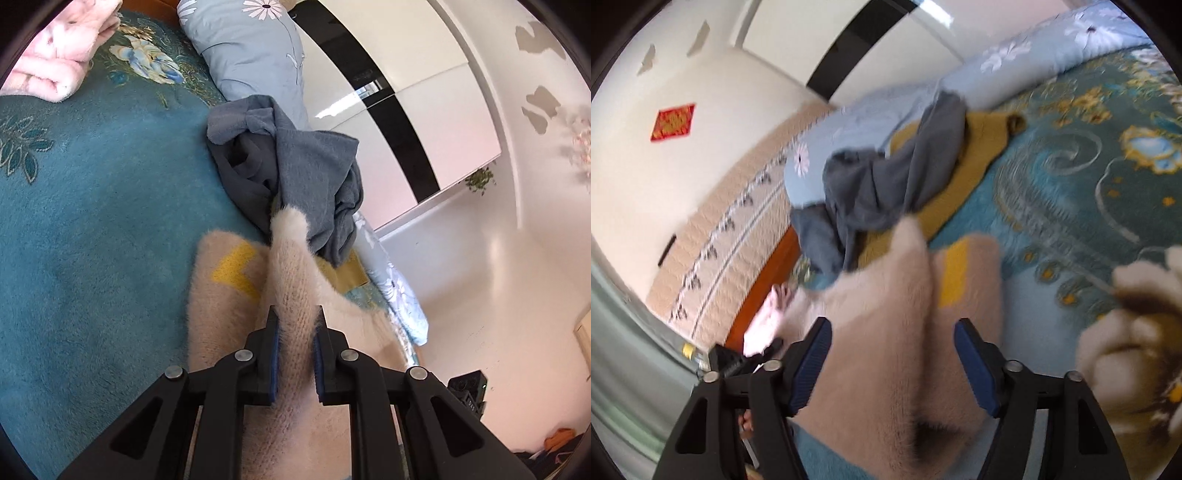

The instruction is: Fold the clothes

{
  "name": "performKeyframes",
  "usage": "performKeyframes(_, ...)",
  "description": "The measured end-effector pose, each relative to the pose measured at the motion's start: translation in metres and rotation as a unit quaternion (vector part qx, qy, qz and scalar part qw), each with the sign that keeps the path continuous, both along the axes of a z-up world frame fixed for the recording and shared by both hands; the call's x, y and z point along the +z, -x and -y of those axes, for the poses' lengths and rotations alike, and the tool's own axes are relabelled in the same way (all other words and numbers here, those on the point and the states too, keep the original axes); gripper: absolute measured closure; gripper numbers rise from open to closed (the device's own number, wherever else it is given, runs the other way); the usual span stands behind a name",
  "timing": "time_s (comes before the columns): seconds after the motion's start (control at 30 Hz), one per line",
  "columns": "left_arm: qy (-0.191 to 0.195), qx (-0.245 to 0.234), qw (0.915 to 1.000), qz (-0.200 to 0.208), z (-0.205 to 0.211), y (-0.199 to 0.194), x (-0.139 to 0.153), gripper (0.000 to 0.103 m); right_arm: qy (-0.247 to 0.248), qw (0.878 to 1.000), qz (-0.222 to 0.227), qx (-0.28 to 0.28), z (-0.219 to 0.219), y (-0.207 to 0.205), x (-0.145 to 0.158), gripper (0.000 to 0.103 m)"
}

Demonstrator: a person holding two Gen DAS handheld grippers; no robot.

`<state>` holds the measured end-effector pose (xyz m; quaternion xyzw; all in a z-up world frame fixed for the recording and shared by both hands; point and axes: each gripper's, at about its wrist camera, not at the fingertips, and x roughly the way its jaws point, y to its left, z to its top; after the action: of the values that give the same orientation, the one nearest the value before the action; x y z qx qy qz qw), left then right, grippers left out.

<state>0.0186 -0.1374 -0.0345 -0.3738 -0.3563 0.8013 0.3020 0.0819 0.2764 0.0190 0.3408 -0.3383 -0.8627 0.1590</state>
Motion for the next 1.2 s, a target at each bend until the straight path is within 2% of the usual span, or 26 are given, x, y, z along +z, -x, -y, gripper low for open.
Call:
performKeyframes(0.07,0.004,0.001,1.0,0.0,0.0,-0.006,0.0,0.09,-0.01,1.0,0.011,0.012,0.007,0.004,-0.002,0.064)
performKeyframes(0.1,0.007,0.0,1.0,-0.002,0.001,-0.008,0.001,0.09,-0.015,1.0,0.015,0.015,0.01,0.005,-0.003,0.07)
performKeyframes(0.17,0.017,0.002,0.9995,-0.026,0.002,-0.015,0.006,0.09,-0.024,0.999,0.021,0.019,0.016,0.006,-0.003,0.091)
performKeyframes(0.23,-0.004,-0.006,0.9968,-0.08,0.001,-0.027,0.018,0.091,-0.025,0.999,-0.003,0.02,0.018,0.001,0.005,0.091)
performKeyframes(0.3,-0.028,-0.015,0.9896,-0.14,0.002,-0.041,0.036,0.09,-0.024,0.997,-0.064,0.024,0.02,-0.009,0.022,0.092)
performKeyframes(0.33,-0.025,-0.013,0.9871,-0.157,0.002,-0.045,0.042,0.09,-0.026,0.994,-0.098,0.026,0.021,-0.017,0.032,0.092)
performKeyframes(0.37,-0.017,-0.009,0.9875,-0.156,0.001,-0.045,0.042,0.09,-0.031,0.992,-0.118,0.024,0.021,-0.023,0.039,0.092)
performKeyframes(0.4,-0.008,-0.005,0.9885,-0.151,0.001,-0.043,0.041,0.09,-0.035,0.992,-0.118,0.019,0.018,-0.025,0.039,0.092)
performKeyframes(0.43,0.005,-0.001,0.9919,-0.127,0.0,-0.037,0.033,0.09,-0.038,0.993,-0.111,0.014,0.015,-0.025,0.037,0.092)
performKeyframes(0.47,0.026,0.002,0.9962,-0.083,-0.001,-0.027,0.019,0.09,-0.039,0.996,-0.084,0.006,0.011,-0.021,0.029,0.092)
performKeyframes(0.53,0.053,-0.004,0.9984,-0.016,-0.005,-0.009,-0.004,0.09,-0.033,0.999,0.006,-0.006,0.005,-0.005,0.0,0.092)
performKeyframes(0.6,0.057,-0.011,0.9983,0.0,-0.007,-0.005,-0.011,0.09,-0.04,0.998,0.055,-0.007,0.005,0.002,-0.016,0.092)
performKeyframes(0.8,0.051,-0.022,0.9963,-0.066,-0.017,-0.015,0.01,0.09,-0.063,0.998,0.025,-0.009,0.012,-0.001,-0.005,0.092)
performKeyframes(0.87,0.082,-0.019,0.9946,-0.062,-0.021,-0.01,0.009,0.09,-0.065,0.998,0.024,-0.01,0.011,0.0,-0.005,0.092)
performKeyframes(0.93,0.114,-0.013,0.9929,-0.032,-0.025,0.0,-0.001,0.09,-0.068,0.997,0.038,-0.01,0.007,-0.001,-0.01,0.092)
performKeyframes(0.97,0.114,-0.014,0.9932,-0.017,-0.024,0.003,-0.006,0.088,-0.067,0.997,0.044,-0.009,0.006,-0.003,-0.011,0.092)
performKeyframes(1.03,0.104,-0.012,0.9944,-0.016,-0.019,0.003,-0.005,0.083,-0.063,0.997,0.046,-0.007,0.008,-0.006,-0.011,0.089)
performKeyframes(1.1,0.104,-0.005,0.9943,-0.024,-0.013,-0.002,-0.001,0.067,-0.057,0.997,0.045,-0.007,0.007,-0.006,-0.012,0.089)
performKeyframes(1.13,0.102,0.0,0.9944,-0.029,-0.009,-0.005,0.001,0.063,-0.057,0.997,0.043,-0.008,0.006,-0.006,-0.011,0.088)
performKeyframes(1.2,0.098,0.01,0.9947,-0.029,-0.002,-0.011,0.004,0.048,-0.06,0.997,0.035,-0.018,0.004,-0.007,-0.007,0.081)
